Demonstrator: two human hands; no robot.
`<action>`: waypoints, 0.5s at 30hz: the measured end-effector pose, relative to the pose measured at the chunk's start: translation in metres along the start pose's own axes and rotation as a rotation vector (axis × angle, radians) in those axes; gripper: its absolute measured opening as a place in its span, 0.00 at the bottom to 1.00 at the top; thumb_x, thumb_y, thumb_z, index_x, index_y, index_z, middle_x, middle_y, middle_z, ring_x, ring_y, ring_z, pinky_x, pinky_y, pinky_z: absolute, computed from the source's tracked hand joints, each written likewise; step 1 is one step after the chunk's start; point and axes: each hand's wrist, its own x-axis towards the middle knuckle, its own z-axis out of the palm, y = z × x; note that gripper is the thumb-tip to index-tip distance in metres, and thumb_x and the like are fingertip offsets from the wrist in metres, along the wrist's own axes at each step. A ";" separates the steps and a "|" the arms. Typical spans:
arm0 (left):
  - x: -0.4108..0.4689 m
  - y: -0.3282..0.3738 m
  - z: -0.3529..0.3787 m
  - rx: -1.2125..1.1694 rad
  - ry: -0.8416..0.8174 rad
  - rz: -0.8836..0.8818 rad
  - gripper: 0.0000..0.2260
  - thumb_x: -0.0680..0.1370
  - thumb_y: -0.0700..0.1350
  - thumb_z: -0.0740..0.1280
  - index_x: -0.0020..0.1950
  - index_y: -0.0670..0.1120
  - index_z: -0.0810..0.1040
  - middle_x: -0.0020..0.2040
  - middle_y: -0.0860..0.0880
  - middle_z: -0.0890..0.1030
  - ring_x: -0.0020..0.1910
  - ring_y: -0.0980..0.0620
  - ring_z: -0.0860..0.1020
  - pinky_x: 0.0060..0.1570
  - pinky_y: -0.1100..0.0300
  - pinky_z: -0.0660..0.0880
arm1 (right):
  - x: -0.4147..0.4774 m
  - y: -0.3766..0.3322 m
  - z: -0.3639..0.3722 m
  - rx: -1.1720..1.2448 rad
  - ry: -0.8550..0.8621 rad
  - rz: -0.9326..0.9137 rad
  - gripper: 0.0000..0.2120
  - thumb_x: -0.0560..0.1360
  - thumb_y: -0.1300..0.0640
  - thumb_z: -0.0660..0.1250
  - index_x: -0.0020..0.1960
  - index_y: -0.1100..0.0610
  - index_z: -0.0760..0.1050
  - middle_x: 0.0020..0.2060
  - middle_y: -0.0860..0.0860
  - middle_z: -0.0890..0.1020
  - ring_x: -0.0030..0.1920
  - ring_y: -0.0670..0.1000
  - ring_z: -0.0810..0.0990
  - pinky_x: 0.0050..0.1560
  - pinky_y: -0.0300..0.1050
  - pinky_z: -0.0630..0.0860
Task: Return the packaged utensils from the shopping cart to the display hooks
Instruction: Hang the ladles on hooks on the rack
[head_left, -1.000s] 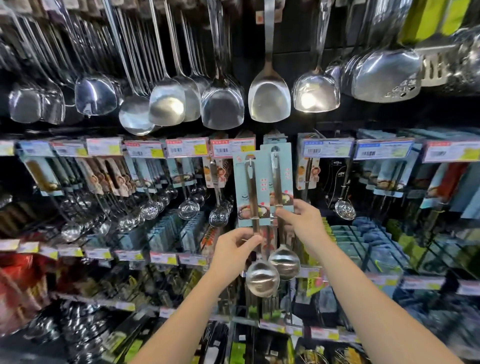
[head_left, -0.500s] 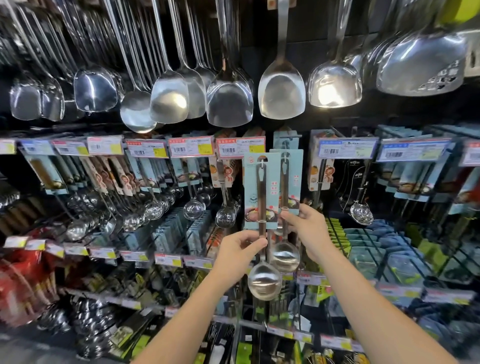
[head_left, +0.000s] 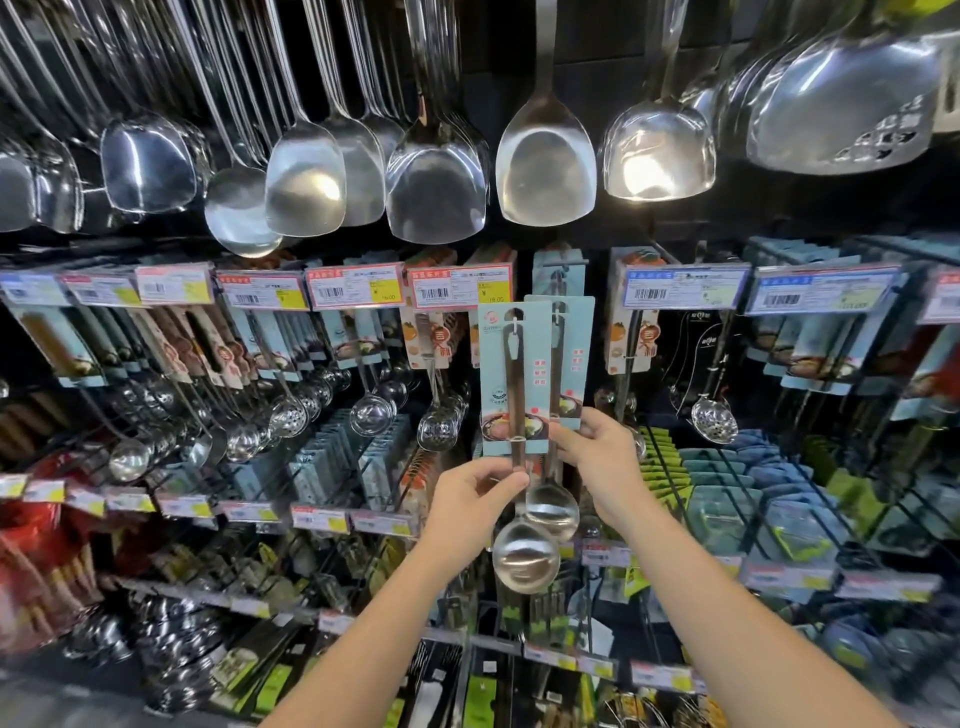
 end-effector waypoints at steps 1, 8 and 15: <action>0.000 0.001 0.001 -0.004 0.002 0.001 0.03 0.78 0.44 0.74 0.47 0.51 0.87 0.43 0.56 0.87 0.43 0.60 0.82 0.48 0.67 0.76 | 0.000 0.002 0.001 0.004 -0.008 0.002 0.09 0.79 0.64 0.71 0.59 0.58 0.84 0.51 0.54 0.89 0.53 0.56 0.88 0.59 0.59 0.83; -0.002 0.004 0.005 -0.031 -0.002 0.016 0.07 0.78 0.42 0.74 0.45 0.54 0.86 0.42 0.58 0.87 0.42 0.63 0.82 0.47 0.68 0.77 | -0.001 0.015 -0.004 0.041 0.000 0.040 0.11 0.81 0.65 0.69 0.60 0.56 0.83 0.50 0.54 0.89 0.50 0.56 0.89 0.45 0.44 0.85; 0.001 0.002 0.005 -0.028 0.009 -0.006 0.06 0.78 0.41 0.74 0.47 0.51 0.87 0.41 0.59 0.87 0.42 0.64 0.82 0.46 0.70 0.76 | 0.012 0.004 -0.011 0.031 -0.002 0.044 0.10 0.80 0.67 0.68 0.53 0.53 0.84 0.43 0.49 0.90 0.41 0.46 0.88 0.38 0.38 0.83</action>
